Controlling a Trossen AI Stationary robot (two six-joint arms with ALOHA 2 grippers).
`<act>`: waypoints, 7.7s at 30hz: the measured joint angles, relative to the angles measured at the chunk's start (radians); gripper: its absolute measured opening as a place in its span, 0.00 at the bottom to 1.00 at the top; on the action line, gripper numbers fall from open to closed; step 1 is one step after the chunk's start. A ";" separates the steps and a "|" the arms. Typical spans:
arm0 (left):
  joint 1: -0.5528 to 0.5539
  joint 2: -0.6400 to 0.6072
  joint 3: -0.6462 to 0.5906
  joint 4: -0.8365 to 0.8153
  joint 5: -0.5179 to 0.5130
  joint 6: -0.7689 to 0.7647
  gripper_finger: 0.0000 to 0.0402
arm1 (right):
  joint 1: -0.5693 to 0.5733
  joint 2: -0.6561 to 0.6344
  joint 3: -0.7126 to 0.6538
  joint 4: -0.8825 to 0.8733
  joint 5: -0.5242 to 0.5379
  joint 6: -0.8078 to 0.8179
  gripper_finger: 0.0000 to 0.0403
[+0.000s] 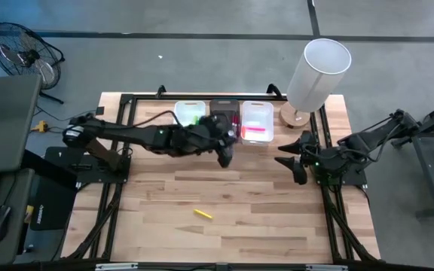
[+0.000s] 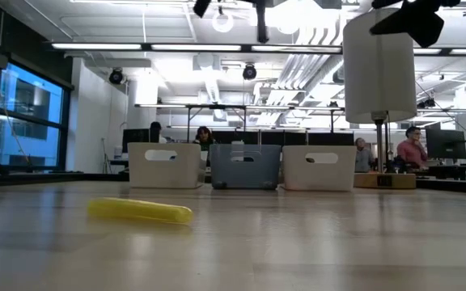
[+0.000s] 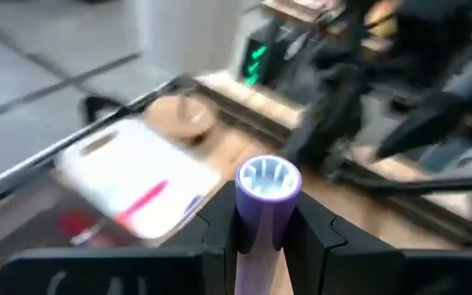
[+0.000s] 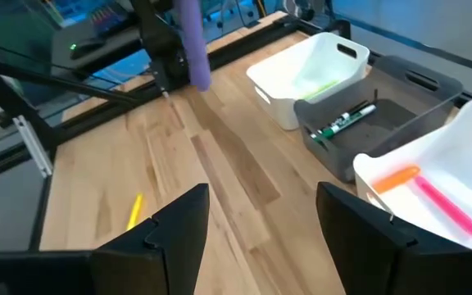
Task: Pick & Place Markers
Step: Put the purple highlighter pen into the left white bin, then put the yellow pen into the right white bin
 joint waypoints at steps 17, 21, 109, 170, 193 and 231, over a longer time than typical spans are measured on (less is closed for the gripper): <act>0.420 -0.070 -0.006 -0.551 0.168 -0.122 0.15 | -0.104 0.132 0.000 0.042 0.003 0.051 0.53; 0.534 -0.070 -0.005 -0.606 0.265 -0.118 0.15 | -0.128 0.142 0.000 0.047 0.002 0.073 0.53; -0.116 -0.069 -0.004 -0.710 0.289 -0.099 0.28 | -0.186 0.142 -0.001 0.019 -0.378 -0.040 0.53; -0.382 0.275 -0.005 -0.786 0.462 0.466 0.58 | 0.179 0.582 -0.001 0.367 -0.362 0.338 0.53; -0.379 0.385 -0.004 -0.575 0.415 0.426 0.58 | 0.231 0.725 -0.001 0.487 -0.272 0.390 0.53; -0.343 0.496 -0.004 -0.492 0.439 0.374 0.34 | 0.231 0.725 -0.001 0.476 -0.284 0.394 0.53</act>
